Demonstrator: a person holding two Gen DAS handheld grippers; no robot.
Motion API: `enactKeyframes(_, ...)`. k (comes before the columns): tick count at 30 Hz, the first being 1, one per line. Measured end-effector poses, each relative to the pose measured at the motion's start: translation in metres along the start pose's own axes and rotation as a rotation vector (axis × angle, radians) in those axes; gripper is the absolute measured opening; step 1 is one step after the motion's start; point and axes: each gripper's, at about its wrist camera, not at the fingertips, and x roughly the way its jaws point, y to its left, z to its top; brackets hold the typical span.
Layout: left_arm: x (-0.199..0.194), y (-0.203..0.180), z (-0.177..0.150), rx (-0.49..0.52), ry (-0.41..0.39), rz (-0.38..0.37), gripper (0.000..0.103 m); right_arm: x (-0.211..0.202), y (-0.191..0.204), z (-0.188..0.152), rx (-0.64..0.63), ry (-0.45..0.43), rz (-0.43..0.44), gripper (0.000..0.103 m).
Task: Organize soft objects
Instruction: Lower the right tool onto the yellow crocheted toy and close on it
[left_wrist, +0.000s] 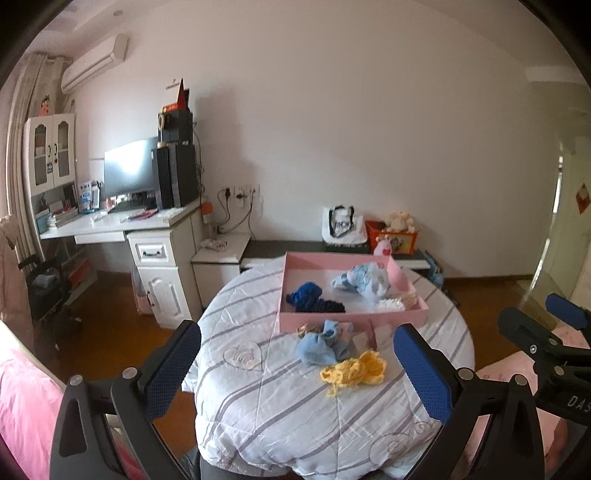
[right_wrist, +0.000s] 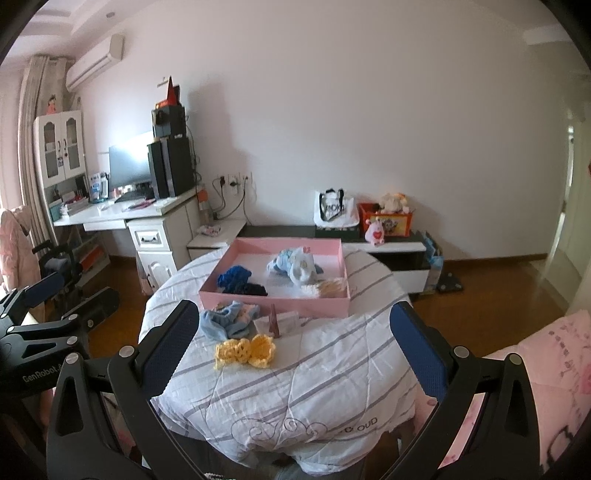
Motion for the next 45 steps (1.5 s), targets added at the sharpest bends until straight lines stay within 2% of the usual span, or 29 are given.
enactKeyframes(8,0.043,0.011,0.003,-0.001,0.093,0.013,0.103,0.046,0.012,-0.011,-0.011,0.113,0.024,0.103)
enactKeyframes(26,0.197,0.064,-0.022,-0.060,0.422,0.119,0.103,0.180,0.051,-0.056,-0.052,0.455,0.072,0.103)
enactKeyframes(35,0.239,0.084,-0.036,-0.076,0.492,0.135,0.103,0.236,0.065,-0.076,-0.066,0.582,0.055,0.103)
enactKeyframes(42,0.257,0.094,-0.045,-0.095,0.525,0.139,0.103,0.256,0.062,-0.084,-0.031,0.616,0.054,0.102)
enactKeyframes(45,0.259,0.094,-0.047,-0.093,0.529,0.136,0.103,0.256,0.062,-0.084,-0.028,0.603,0.062,0.097)
